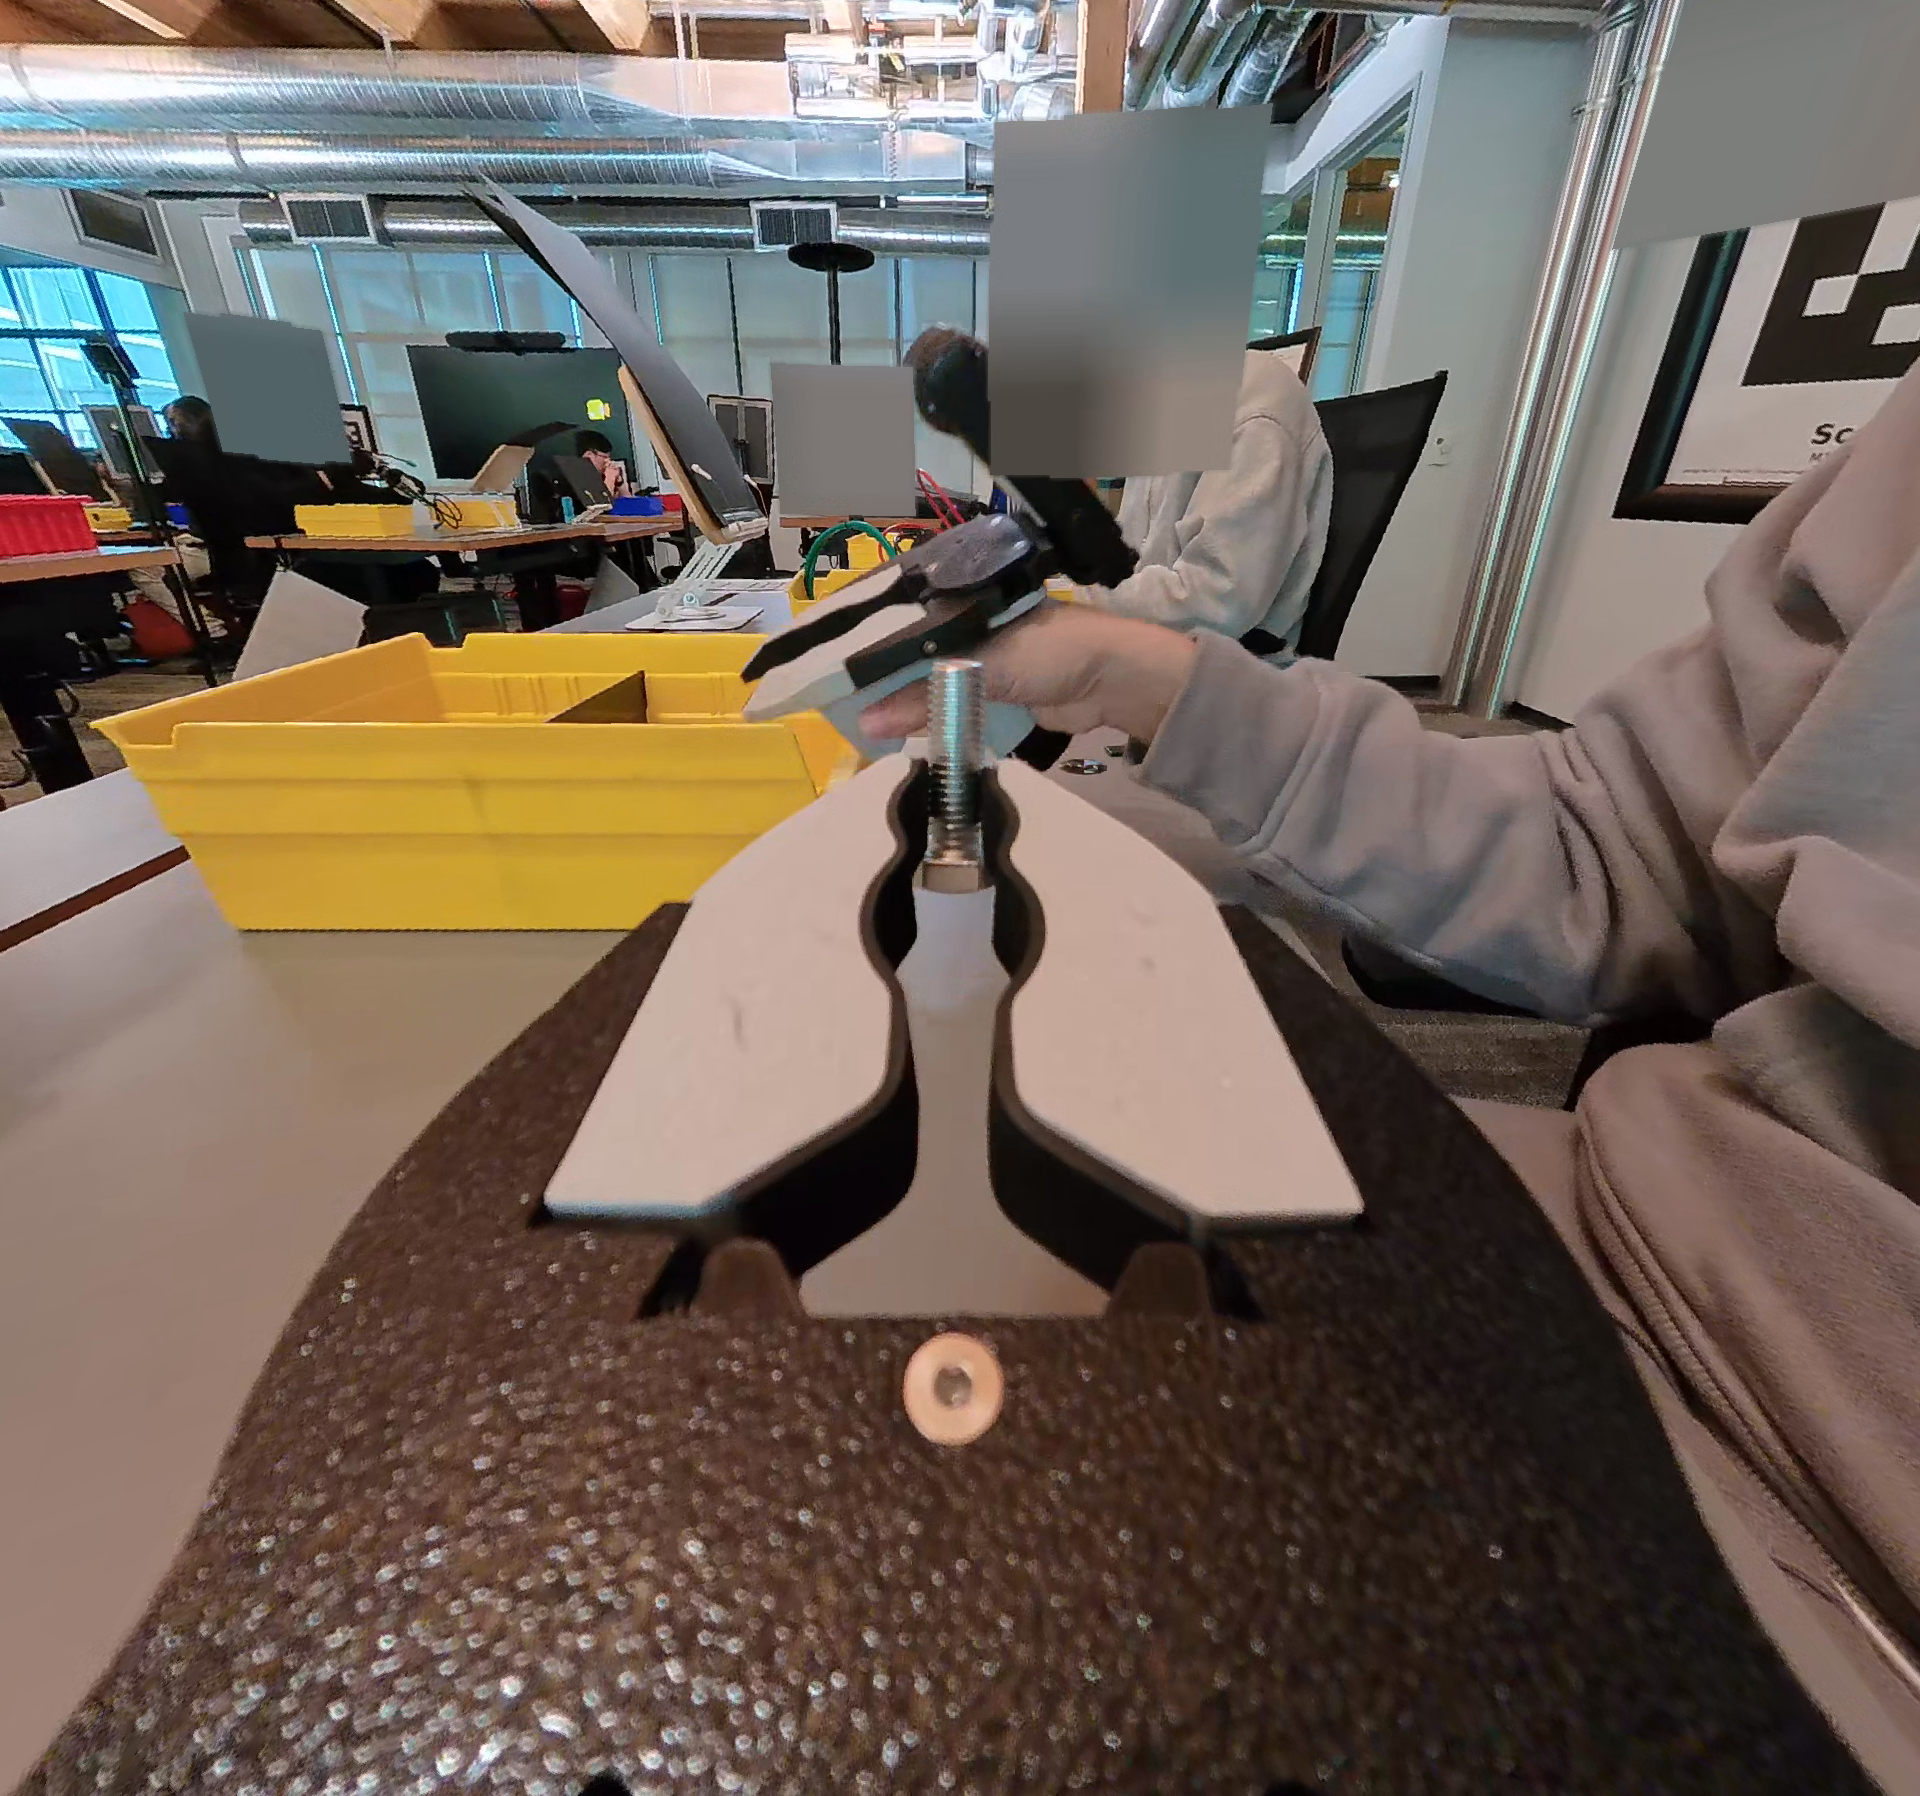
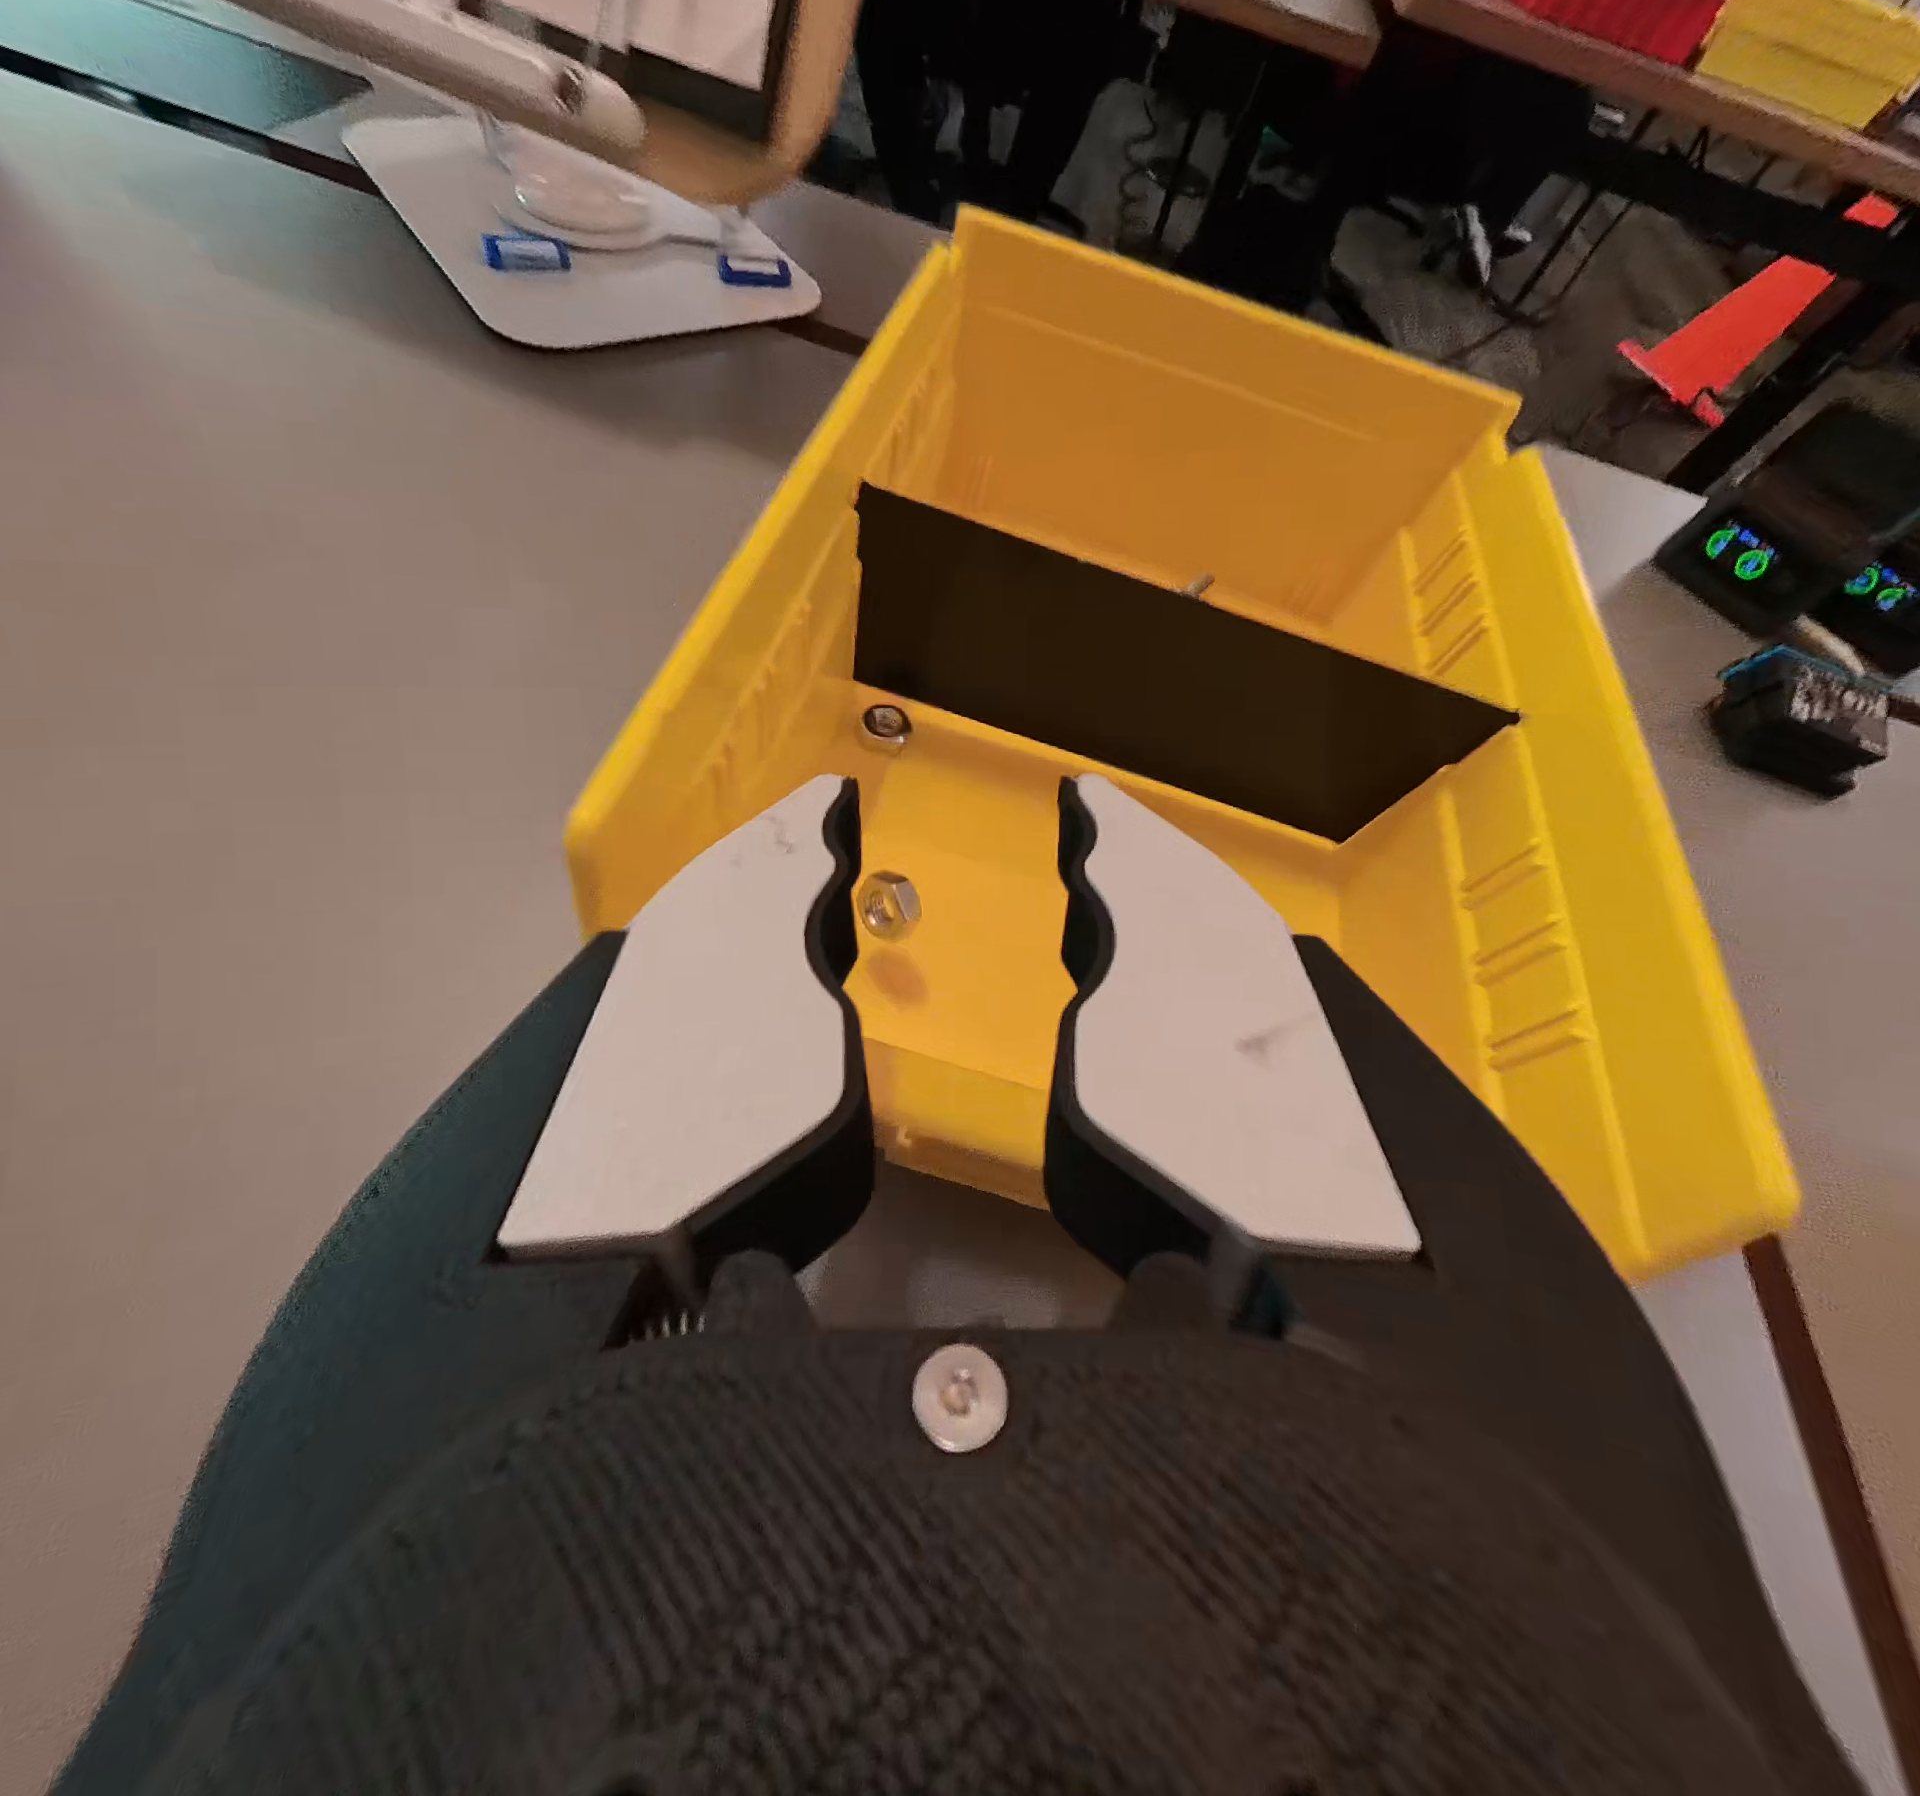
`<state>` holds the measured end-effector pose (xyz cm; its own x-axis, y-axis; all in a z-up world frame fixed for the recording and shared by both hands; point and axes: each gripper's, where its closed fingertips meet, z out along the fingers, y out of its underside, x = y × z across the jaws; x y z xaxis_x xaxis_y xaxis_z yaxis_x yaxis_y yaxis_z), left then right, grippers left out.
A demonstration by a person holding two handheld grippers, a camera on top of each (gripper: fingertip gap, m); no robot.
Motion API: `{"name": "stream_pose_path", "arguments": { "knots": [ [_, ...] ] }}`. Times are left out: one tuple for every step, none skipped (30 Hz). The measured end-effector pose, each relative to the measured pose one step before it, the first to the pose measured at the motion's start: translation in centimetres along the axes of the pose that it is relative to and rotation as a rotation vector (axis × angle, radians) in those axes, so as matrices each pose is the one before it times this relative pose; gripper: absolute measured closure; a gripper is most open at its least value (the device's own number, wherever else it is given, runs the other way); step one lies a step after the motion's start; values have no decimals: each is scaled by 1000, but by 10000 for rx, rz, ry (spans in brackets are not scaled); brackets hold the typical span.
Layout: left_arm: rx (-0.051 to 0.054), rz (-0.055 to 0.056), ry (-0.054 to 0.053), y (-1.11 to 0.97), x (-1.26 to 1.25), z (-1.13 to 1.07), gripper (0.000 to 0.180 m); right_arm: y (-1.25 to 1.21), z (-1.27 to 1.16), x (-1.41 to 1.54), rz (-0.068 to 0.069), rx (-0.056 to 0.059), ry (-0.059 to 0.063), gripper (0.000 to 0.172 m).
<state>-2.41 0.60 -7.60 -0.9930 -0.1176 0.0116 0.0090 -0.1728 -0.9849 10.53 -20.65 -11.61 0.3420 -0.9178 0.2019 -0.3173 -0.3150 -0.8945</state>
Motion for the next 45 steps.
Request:
{"name": "stream_pose_path", "arguments": {
  "knots": [
    [17,-30,-44,-20,-92,-33,172,-849,-652,-415,-142,154,-119,136],
    [16,-9,-79,-19,-113,-39,172,-1090,-626,-833,-209,287,-303,134],
    [14,0,-76,-17,-115,-40,172,-1386,-562,-1548,-271,482,-662,134],
    [14,-9,-69,-16,-100,-29,172,-1549,-392,-2368,-251,608,-1065,134],
    [26,-3,-96,-31,-118,-25,172,-1461,-55,-3085,-173,603,-1418,134],
    [31,3,-84,-26,-106,-13,172,-1215,397,-3467,-58,517,-1616,134],
    [21,-1,-27,-31,-17,-8,172,-1037,889,-3091,-11,493,-1414,134],
    [17,15,-35,-12,-26,5,172,-857,1218,-2181,54,522,-910,134],
    [20,51,-60,-39,-28,-9,172,-580,1275,-1588,121,437,-662,134],
    [15,60,-25,-34,1,-21,172,-241,1116,-1330,174,258,-606,134],
    [19,46,-20,-57,0,-53,172,-5,860,-963,175,110,-485,135],
    [37,42,-63,-88,-71,-78,172,-59,583,-698,120,153,-350,136],
    [36,27,-34,-76,-63,-73,172,-118,366,-506,15,204,-236,142],
    [16,-6,21,-55,-3,-58,172,-35,251,-135,-52,125,12,148],
    [12,-5,8,-42,-4,-24,172,-1,200,185,-50,53,198,152],
    [9,20,26,-18,53,22,172,-38,175,82,-31,69,110,154],
    [-15,24,75,15,144,61,172,-25,160,-56,13,76,1,155],
    [-36,43,29,38,106,82,172,6,148,13,19,53,42,156],
    [-41,58,-40,52,14,65,172,-22,117,-119,7,76,-51,158],
    [-38,33,-3,63,8,-6,172,44,109,-264,-29,17,-168,162],
    [-41,8,14,60,-1,-49,172,78,76,0,-69,-64,0,163],
    [-53,12,-8,72,-37,-25,172,105,24,25,-160,-133,-1,163],
    [-38,10,-24,48,-30,23,172,60,-25,13,-206,-125,32,163],
    [9,-9,-100,31,-99,76,172,53,-52,107,-212,-123,112,163],
    [72,-20,-199,-23,-198,110,172,28,-85,194,-241,-124,179,163],
    [103,-17,-259,-66,-273,107,170,14,-185,432,-305,-133,339,163],
    [51,10,-275,-22,-326,55,161,-45,-420,1120,-418,-179,740,162],
    [-63,41,-328,82,-460,2,148,115,-674,1652,-559,-342,953,162],
    [-163,80,-369,209,-539,-73,140,337,-785,2058,-580,-503,999,162],
    [-162,116,-302,208,-471,-115,137,618,-692,2153,-634,-637,787,162],
    [-74,113,-128,94,-250,-119,139,1016,-437,2021,-795,-792,434,162],
    [35,51,11,-78,-60,-118,142,1409,-112,2235,-836,-977,367,163],
    [110,-44,27,-181,-41,-102,145,1680,217,2794,-637,-1079,634,163],
    [119,-131,-20,-152,-117,-82,147,1847,709,2948,-488,-1057,680,162],
    [65,-190,-41,-32,-177,-45,147,2047,1230,2316,-442,-1122,297,162],
    [6,-212,4,63,-137,-12,149,2014,1606,1638,-427,-1099,-25,162],
    [15,-194,41,26,-61,-7,150,1681,1821,1343,-371,-908,-32,162],
    [69,-127,20,-68,-58,-41,152,1362,1953,1041,-370,-710,-43,162],
    [69,-42,-9,-88,-77,-57,153,1236,1954,537,-392,-623,-216,162],
    [-10,13,-23,2,-104,-90,154,1176,1733,193,-384,-620,-343,162],
    [-87,32,-55,92,-157,-88,155,983,1515,232,-287,-555,-251,162],
    [-85,37,-94,69,-215,-92,156,751,1297,247,-111,-432,-186,162],
    [-25,37,-97,-9,-201,-111,157,445,987,9,-11,-298,-289,162],
    [22,17,-67,-91,-151,-82,157,74,726,-116,22,-81,-280,162],
    [28,-18,-57,-79,-142,-69,157,-75,549,-194,44,31,-245,162]
  ]
}}
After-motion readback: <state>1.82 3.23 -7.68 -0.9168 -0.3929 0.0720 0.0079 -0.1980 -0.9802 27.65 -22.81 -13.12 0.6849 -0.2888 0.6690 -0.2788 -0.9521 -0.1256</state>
